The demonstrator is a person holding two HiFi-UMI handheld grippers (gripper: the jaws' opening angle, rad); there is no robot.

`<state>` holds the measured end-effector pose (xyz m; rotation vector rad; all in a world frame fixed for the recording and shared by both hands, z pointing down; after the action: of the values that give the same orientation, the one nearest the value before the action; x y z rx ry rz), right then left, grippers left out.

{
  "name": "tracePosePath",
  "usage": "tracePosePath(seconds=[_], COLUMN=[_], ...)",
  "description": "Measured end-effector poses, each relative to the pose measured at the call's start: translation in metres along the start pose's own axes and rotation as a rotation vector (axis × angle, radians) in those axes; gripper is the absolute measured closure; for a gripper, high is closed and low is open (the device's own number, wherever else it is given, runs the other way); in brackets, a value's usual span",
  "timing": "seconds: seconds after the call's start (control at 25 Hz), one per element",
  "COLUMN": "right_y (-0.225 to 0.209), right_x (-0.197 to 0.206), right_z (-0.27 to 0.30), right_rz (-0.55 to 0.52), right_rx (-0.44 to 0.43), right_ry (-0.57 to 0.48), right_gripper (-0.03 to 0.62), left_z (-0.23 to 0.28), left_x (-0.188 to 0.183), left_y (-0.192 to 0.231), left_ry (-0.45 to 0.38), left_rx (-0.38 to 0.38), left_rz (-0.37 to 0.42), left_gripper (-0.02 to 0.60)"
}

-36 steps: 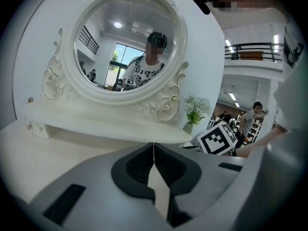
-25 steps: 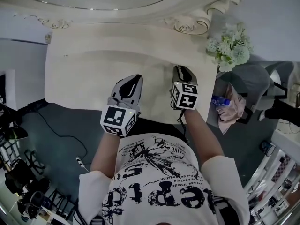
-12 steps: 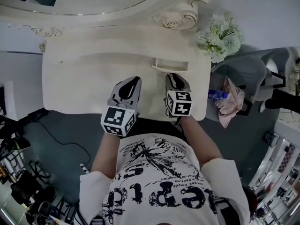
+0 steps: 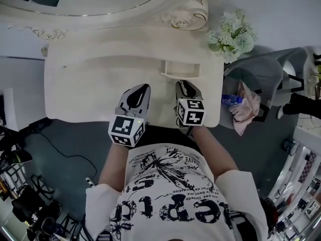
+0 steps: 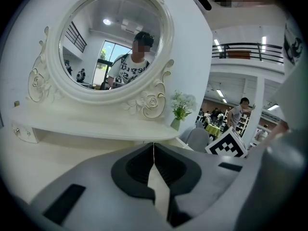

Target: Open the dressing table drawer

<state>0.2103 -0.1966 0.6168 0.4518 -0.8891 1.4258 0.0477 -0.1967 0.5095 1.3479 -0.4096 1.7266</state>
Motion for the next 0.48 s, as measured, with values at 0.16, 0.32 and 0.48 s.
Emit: tracePosePath(seconds=[0.16, 0.32, 0.48], right_y=[-0.001, 0.002, 0.012], right_x=[-0.004, -0.018, -0.045], right_z=[-0.006, -0.025, -0.045], right_rz=[0.037, 0.025, 0.001], right_rx=[0.007, 0.016, 0.004], right_ry=[-0.022, -0.067, -0.144], right_gripper=[0.482, 0.480, 0.494], left_z=[-0.003, -0.004, -0.004], left_x=[-0.002, -0.011, -0.031], left_y=[0.003, 0.006, 0.012], left_ry=[-0.003, -0.013, -0.040], left_rx=[0.001, 0.017, 0.038], left_rz=[0.004, 0.008, 0.028], left_gripper=[0.561, 0.561, 0.561])
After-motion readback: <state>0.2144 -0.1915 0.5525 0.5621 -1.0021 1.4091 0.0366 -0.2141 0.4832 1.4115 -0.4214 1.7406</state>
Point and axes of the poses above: the fingertips, and each gripper's own axes: z forward along the fingers, y to its left, x out of its underside, the point moved 4 cm from there along -z, backward along the fingers, and after that the axes turned 5 degrees about -y, right-handed, at the moved point
